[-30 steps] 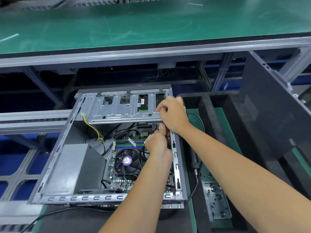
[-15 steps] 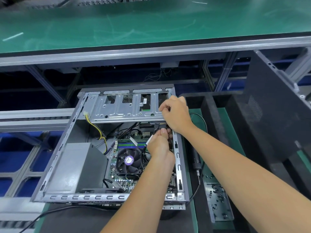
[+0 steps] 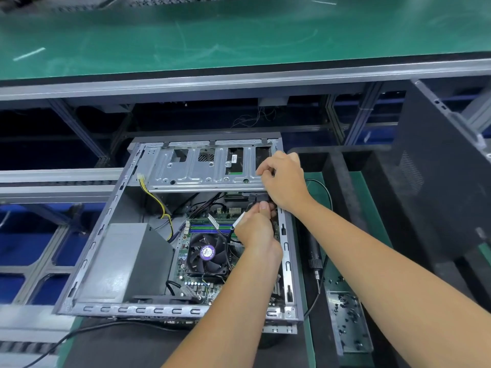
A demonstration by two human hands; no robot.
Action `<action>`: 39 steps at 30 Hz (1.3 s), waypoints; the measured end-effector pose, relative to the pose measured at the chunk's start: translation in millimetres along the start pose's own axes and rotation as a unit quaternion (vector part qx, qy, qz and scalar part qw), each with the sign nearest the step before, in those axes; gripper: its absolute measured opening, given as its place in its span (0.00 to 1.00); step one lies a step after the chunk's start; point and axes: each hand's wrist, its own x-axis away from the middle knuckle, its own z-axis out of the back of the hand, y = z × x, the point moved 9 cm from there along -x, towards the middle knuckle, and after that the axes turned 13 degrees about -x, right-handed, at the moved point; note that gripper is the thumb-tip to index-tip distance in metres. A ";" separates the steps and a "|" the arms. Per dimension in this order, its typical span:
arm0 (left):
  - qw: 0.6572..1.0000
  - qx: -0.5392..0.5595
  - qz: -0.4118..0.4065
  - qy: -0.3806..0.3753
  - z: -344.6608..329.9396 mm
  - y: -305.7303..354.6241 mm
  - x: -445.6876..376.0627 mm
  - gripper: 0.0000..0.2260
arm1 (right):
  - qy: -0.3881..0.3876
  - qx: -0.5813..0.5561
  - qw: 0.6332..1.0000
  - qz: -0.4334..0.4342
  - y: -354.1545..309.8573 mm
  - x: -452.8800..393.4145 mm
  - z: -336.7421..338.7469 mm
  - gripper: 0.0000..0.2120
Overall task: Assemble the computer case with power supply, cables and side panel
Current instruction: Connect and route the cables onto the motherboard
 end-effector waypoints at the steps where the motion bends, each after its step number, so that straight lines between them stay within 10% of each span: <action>1: 1.000 0.002 0.003 -0.002 -0.7 0.6 0.0 0.11 | 0.000 0.000 1.000 -0.001 0.5 0.2 -0.3 0.14; 39: 0.998 0.048 0.039 -0.016 -2.9 -2.2 -2.0 0.09 | 0.001 0.015 1.000 0.004 -1.6 1.0 0.0 0.13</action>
